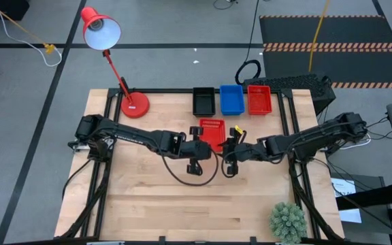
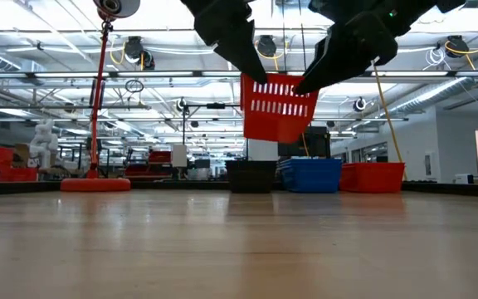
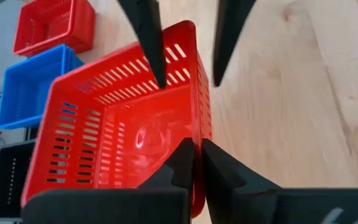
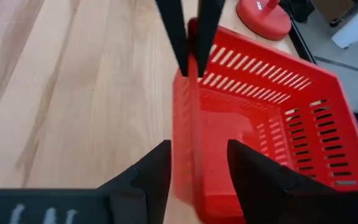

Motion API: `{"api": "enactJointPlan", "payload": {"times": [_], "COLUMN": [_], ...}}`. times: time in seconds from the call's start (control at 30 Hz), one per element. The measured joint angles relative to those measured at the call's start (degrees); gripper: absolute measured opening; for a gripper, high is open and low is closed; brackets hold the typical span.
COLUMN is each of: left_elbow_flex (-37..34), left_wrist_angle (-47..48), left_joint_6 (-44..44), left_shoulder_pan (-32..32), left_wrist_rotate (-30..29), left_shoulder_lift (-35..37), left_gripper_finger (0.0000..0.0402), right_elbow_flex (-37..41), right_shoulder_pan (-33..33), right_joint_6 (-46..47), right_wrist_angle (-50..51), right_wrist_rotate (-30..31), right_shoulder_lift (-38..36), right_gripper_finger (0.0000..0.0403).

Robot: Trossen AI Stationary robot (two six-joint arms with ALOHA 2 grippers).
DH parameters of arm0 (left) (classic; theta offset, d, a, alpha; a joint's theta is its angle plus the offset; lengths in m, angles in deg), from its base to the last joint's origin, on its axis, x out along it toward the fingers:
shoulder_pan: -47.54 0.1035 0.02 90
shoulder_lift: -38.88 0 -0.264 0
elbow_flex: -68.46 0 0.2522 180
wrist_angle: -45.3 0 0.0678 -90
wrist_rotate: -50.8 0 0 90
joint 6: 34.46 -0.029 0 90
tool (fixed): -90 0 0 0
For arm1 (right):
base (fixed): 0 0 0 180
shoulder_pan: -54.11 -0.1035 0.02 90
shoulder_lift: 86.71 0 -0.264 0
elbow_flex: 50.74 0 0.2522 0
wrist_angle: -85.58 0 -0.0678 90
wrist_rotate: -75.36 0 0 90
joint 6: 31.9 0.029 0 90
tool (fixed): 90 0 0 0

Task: Stack baskets by color
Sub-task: Stack the bottom red basket on top of the top red basket

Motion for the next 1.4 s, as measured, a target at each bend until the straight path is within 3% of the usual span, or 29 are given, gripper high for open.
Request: {"api": "enactJointPlan", "payload": {"times": [0.17,0.53,0.63,0.73,0.97,1.2,1.4], "left_elbow_flex": [0.00,0.00,0.00,0.09,0.07,-0.18,-5.70], "left_wrist_angle": [-0.95,-2.67,-4.80,-5.22,-1.77,6.20,8.09], "left_joint_6": [-1.15,-3.39,-3.29,-2.48,-1.51,5.70,9.67], "left_shoulder_pan": [-0.14,-1.21,-1.55,-1.64,-1.80,-0.30,1.38], "left_wrist_rotate": [0.13,-0.26,0.05,-0.19,-11.78,-13.57,-13.61], "left_shoulder_lift": [0.00,0.00,0.00,0.07,2.39,7.32,10.76], "left_gripper_finger": [0.0008,0.0024,0.0047,0.0097,0.0198,0.0213,0.0214], "right_elbow_flex": [-0.02,-0.02,-0.02,0.01,0.01,0.03,0.03], "right_shoulder_pan": [0.04,0.07,0.08,0.36,1.17,3.87,8.15], "right_joint_6": [-0.20,-1.55,-2.52,-3.95,-9.13,-14.41,-22.17], "right_wrist_angle": [0.07,0.32,0.41,1.37,8.48,18.82,21.61], "right_wrist_rotate": [-0.16,-2.39,-3.10,-3.15,-3.20,-3.23,-3.35], "right_shoulder_lift": [0.02,0.02,0.00,0.04,-0.20,-5.06,-13.44], "right_gripper_finger": [0.0109,0.0007,0.0008,0.0011,0.0004,0.0007,0.0007]}}
